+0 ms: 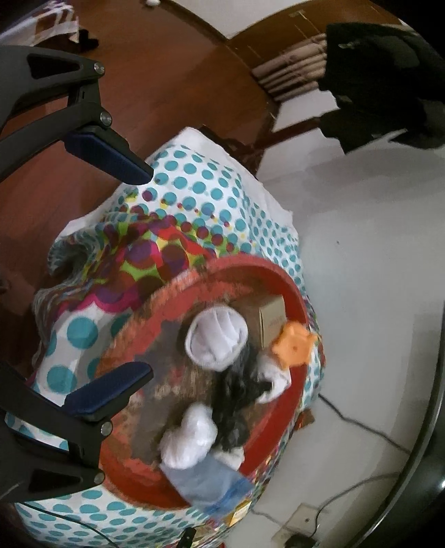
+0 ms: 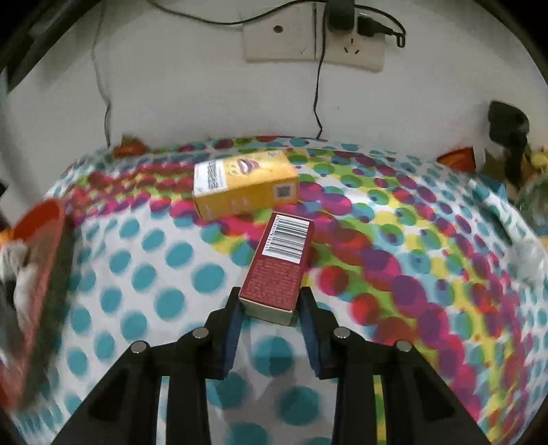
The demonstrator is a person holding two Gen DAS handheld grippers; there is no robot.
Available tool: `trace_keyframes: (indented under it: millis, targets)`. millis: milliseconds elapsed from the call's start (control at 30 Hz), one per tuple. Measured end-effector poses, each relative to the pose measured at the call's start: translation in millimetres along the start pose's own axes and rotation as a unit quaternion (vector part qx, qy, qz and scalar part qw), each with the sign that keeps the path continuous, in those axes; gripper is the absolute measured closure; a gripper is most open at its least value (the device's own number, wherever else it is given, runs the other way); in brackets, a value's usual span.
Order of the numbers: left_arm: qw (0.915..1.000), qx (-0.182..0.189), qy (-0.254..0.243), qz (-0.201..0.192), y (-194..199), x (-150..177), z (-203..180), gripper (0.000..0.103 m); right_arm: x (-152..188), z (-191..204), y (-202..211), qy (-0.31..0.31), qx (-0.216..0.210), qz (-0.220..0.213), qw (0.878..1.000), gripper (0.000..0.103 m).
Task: Organize objects
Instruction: 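Reach the left gripper to the yellow medicine box and grasp it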
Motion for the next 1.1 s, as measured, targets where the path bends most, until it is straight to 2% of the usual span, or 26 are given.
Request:
trace_keyframes:
  millis: [133,233,400,633,767,833,933,1033,1100]
  targets:
    - [0.9995,0.019,-0.022,-0.008,9.8,-3.2,-13.7,0.000,11.2,-21.2,9.7,0.029,0.002,0.002,1.000,0.070]
    - [0.9977,0.056,-0.035,-0.010,18.5,-12.4,-27.0,0.000,18.0,-40.4,16.3,0.036,0.001,0.003,0.999,0.070]
    - [0.9875,0.116,-0.104,-0.022,34.2,-41.0,-75.2,0.000,25.7,-61.6,23.0,0.042,-0.005,0.006,0.999,0.070]
    - [0.9585,0.187,-0.214,-0.024,37.3,-82.2,-181.7,0.000,31.8,-72.0,28.3,0.040,-0.008,0.003,0.999,0.070]
    - [0.9401,0.222,-0.258,-0.001,19.6,-99.2,-243.2,0.000,31.5,-72.7,28.3,0.037,-0.011,0.003,0.999,0.070]
    - [0.9330,0.230,-0.276,0.013,7.4,-105.2,-274.4,0.000,31.6,-72.3,28.2,0.037,-0.011,0.003,0.999,0.070]
    - [0.9176,0.245,-0.312,0.032,-12.8,-112.0,-321.1,0.000,31.7,-72.7,28.0,0.037,-0.011,0.004,0.999,0.070]
    - [0.9063,0.261,-0.330,0.044,-29.2,-117.2,-354.6,0.000,31.8,-72.7,28.1,0.036,-0.013,0.004,0.999,0.070]
    - [0.8959,0.278,-0.342,0.059,-39.7,-119.9,-374.1,0.000,31.9,-72.2,28.3,0.035,-0.013,0.003,0.999,0.070]
Point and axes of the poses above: each gripper's, at about its wrist camera, not at the fingertips, and y roughly against the way its jaws point, z to its left, x to its underside, the point moved 2 cm from there along -y, roughly the way its jaws point, and after that the axes turned 1 degree about -y, right-handed, at the moved point
